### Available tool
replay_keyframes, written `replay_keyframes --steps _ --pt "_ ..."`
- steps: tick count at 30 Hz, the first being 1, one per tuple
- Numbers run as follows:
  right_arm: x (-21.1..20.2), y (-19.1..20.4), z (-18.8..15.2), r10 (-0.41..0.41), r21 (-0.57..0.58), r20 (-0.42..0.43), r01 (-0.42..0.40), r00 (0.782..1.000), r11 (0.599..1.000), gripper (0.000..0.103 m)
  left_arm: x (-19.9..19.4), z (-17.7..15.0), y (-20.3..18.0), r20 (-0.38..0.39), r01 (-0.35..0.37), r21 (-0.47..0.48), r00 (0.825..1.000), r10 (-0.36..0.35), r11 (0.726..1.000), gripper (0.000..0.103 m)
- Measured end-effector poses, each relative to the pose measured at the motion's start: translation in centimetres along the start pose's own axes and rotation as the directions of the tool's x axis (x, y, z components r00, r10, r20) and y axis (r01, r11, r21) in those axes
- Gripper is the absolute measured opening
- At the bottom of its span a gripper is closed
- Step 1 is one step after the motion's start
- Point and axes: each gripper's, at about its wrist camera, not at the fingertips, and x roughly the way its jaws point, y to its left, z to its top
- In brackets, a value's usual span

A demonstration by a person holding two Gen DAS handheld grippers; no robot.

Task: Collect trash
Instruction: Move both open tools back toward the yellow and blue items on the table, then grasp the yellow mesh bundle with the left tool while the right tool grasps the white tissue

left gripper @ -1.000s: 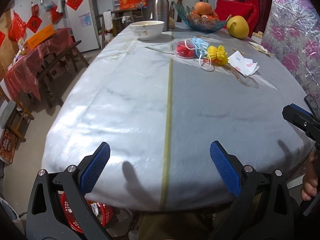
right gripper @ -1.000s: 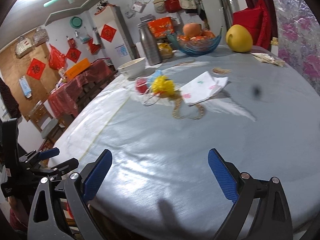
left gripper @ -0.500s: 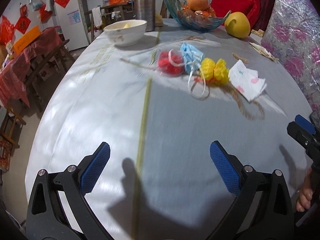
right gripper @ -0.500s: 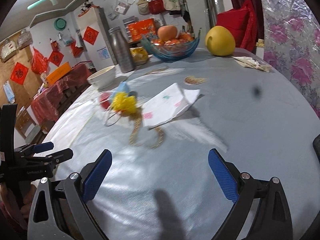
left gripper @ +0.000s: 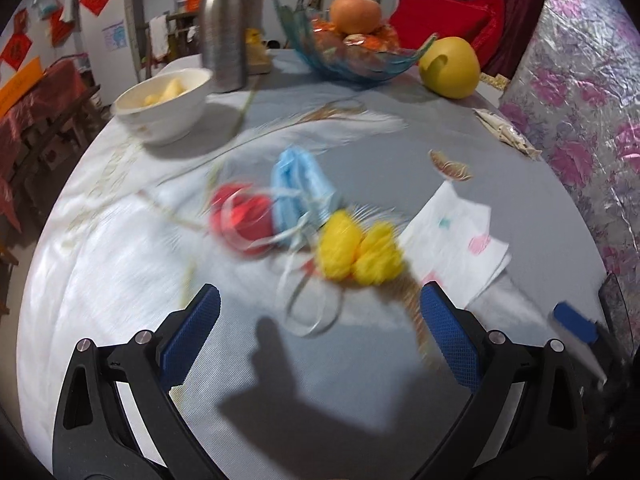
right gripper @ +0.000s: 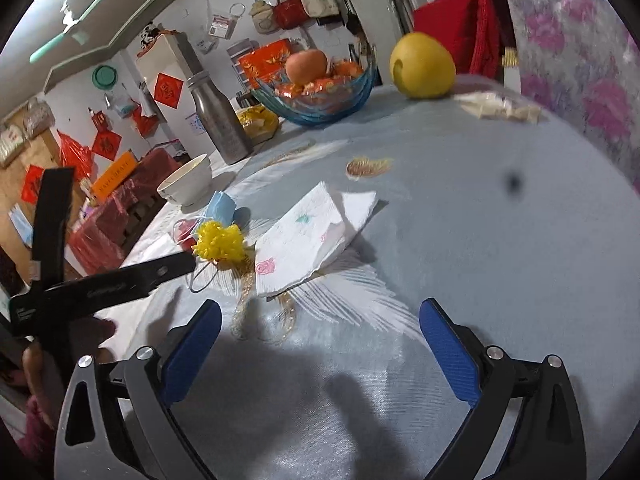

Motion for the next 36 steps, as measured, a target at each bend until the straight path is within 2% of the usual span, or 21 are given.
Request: replay_keyframes --steps 3,5,6,11,18,21,23,24,27,29,31,34,36 --pt "0.3 -0.9 0.0 0.026 0.055 -0.01 -0.025 1.0 0.998 0.097 1.1 1.1 -0.7 0.004 0.047 -0.011 0.999 -0.047 0.999 0.096" --pt "0.5 -1.2 0.1 0.036 0.075 -0.012 -0.035 0.999 0.997 0.097 1.6 1.9 -0.9 0.016 0.075 -0.024 0.997 -0.075 0.997 0.092" --pt "0.6 -1.3 0.1 0.04 0.082 -0.015 -0.039 0.999 0.996 0.097 1.7 2.2 -0.9 0.023 0.082 -0.026 0.996 -0.081 0.996 0.089" --pt "0.7 -1.0 0.1 0.051 0.074 -0.014 -0.05 0.999 0.996 0.097 0.7 2.9 -1.3 0.085 0.117 0.002 0.989 -0.117 0.993 0.089" --pt "0.8 -1.4 0.2 0.065 0.086 -0.012 -0.064 0.998 0.994 0.097 1.1 2.1 -2.4 0.072 0.165 0.086 0.982 -0.172 0.983 0.086" --pt "0.7 -1.4 0.2 0.066 0.084 -0.009 -0.065 0.998 0.994 0.097 3.2 2.1 -2.9 -0.004 0.163 0.126 0.986 -0.164 0.978 0.085" --pt "0.6 -1.4 0.2 0.063 0.083 -0.003 -0.063 0.998 0.995 0.097 4.6 2.0 -2.3 -0.042 0.16 0.104 0.987 -0.156 0.982 0.079" --pt "0.5 -1.5 0.1 0.061 0.085 0.002 -0.061 0.998 0.994 0.097 4.9 1.9 -2.0 -0.046 0.17 0.096 0.985 -0.166 0.981 0.077" --pt "0.4 -1.7 0.2 0.06 0.098 0.015 -0.061 0.998 0.993 0.097 4.6 1.7 -1.9 -0.034 0.177 0.108 0.984 -0.174 0.978 0.062" --pt "0.3 -1.8 0.2 0.059 0.096 0.018 -0.06 0.998 0.994 0.097 4.5 1.5 -2.3 -0.023 0.154 0.137 0.988 -0.152 0.979 0.048" --pt "0.2 -1.6 0.2 0.054 0.084 0.024 -0.055 0.998 0.995 0.097 4.3 1.4 -2.2 -0.026 0.173 0.128 0.985 -0.171 0.977 0.032" --pt "0.2 -1.2 0.2 0.044 0.06 0.027 -0.045 0.999 0.997 0.097 3.6 0.7 -1.6 -0.04 0.22 0.093 0.975 -0.217 0.971 0.032" --pt "0.2 -1.3 0.2 0.047 0.061 0.025 -0.049 0.999 0.997 0.097 3.1 0.1 -1.6 -0.044 0.226 0.099 0.974 -0.223 0.969 0.032"
